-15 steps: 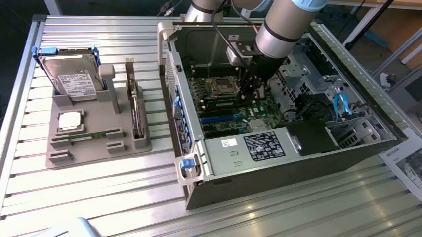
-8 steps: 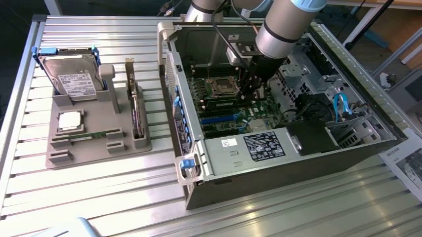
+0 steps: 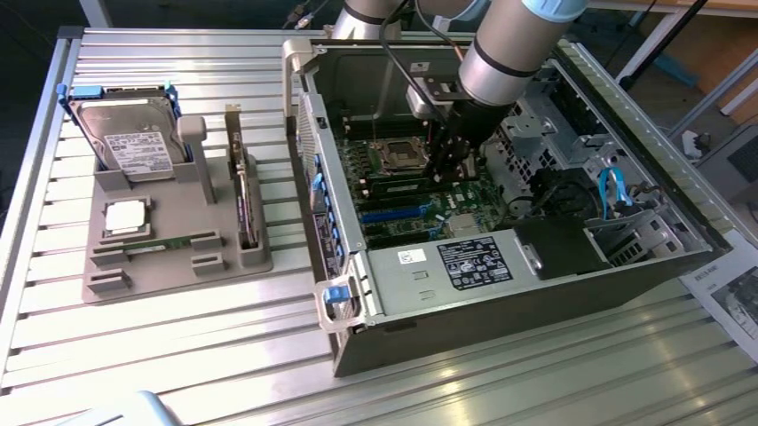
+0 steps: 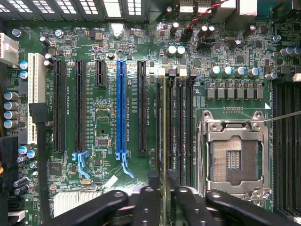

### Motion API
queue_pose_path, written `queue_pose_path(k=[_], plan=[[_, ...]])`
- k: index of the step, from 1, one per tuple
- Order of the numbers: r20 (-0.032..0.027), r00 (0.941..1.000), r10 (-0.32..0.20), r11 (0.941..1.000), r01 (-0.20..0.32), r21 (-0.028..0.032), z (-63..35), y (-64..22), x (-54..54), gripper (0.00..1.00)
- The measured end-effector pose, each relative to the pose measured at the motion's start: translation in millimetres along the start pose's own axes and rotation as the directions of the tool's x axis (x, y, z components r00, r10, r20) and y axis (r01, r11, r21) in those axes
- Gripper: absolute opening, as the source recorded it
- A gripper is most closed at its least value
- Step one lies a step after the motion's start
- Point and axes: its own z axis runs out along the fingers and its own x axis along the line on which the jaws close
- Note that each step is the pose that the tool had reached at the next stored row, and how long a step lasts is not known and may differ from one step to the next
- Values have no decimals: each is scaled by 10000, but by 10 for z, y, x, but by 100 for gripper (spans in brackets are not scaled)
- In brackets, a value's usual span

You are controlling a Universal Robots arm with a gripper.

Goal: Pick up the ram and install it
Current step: 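Insert the ram into the slot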

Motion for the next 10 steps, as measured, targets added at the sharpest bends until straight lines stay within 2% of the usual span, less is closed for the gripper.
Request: queue_pose_path(k=[10], plan=[[-1, 10000, 0, 10000, 0, 0, 0, 0, 0, 25]])
